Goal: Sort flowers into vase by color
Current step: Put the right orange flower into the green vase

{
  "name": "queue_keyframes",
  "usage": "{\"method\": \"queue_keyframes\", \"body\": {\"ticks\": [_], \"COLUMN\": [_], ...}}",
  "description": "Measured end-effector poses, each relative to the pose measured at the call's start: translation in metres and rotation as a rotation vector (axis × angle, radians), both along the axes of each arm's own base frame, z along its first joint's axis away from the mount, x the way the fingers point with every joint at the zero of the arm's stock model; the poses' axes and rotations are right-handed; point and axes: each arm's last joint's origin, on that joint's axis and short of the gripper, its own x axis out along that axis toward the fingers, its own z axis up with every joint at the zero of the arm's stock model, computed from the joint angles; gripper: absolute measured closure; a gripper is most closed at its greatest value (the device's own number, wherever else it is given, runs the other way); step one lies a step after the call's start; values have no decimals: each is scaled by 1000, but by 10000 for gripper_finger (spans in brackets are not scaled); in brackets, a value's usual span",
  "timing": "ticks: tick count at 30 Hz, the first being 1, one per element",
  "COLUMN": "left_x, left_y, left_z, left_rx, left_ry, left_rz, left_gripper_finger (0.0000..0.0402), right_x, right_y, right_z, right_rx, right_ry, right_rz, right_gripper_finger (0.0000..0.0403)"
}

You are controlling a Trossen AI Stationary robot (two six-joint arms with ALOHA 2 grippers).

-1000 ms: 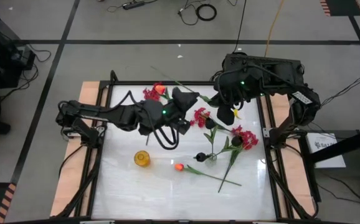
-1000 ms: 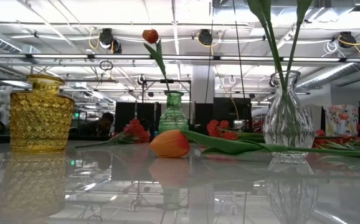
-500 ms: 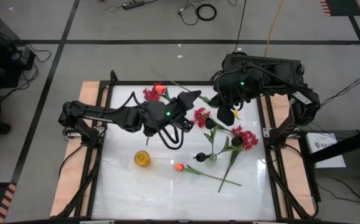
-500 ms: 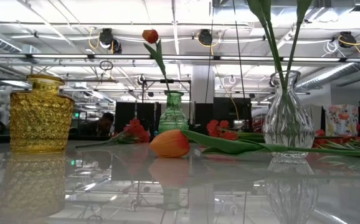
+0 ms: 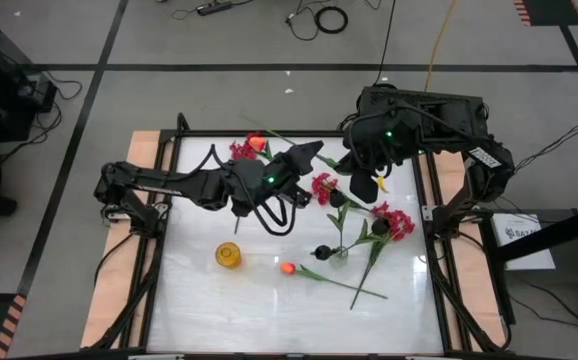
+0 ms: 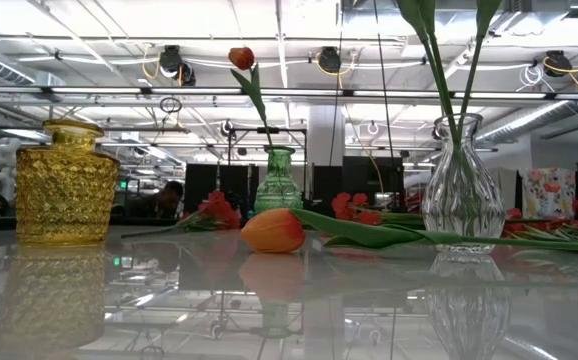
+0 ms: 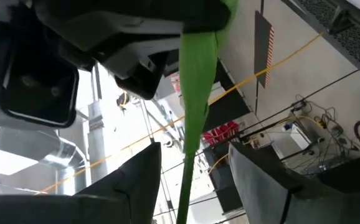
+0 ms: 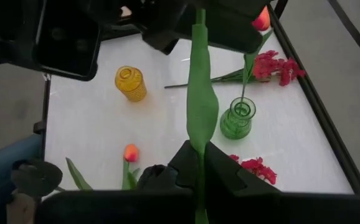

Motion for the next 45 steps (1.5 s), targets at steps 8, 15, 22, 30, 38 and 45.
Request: {"method": "queue_keyframes", "body": {"ticks": [8, 15, 22, 30, 38, 45], "left_x": [0, 3, 6, 6, 5, -5], "left_y": [1, 2, 1, 1, 1, 3], "left_z": [-3, -6, -10, -12, -17, -8], "left_rx": [2, 3, 3, -48, -228, -520], "left_ry": [27, 43, 53, 23, -80, -315], "left_rz": [2, 5, 15, 33, 57, 31], "left_gripper_finger": [214, 290, 383, 397, 400, 400], "right_x": [0, 0, 0, -3, -29, -74], "right_y": [0, 0, 0, -4, -1, 11], "right_z": [0, 0, 0, 3, 27, 57], "right_rx": [0, 0, -1, -112, -185, -247], "right_ry": [-1, -1, 3, -10, -168, -366], "right_rz": [0, 0, -2, -106, -52, 32], "right_gripper_finger": [401, 401, 401, 316, 194, 157]}}
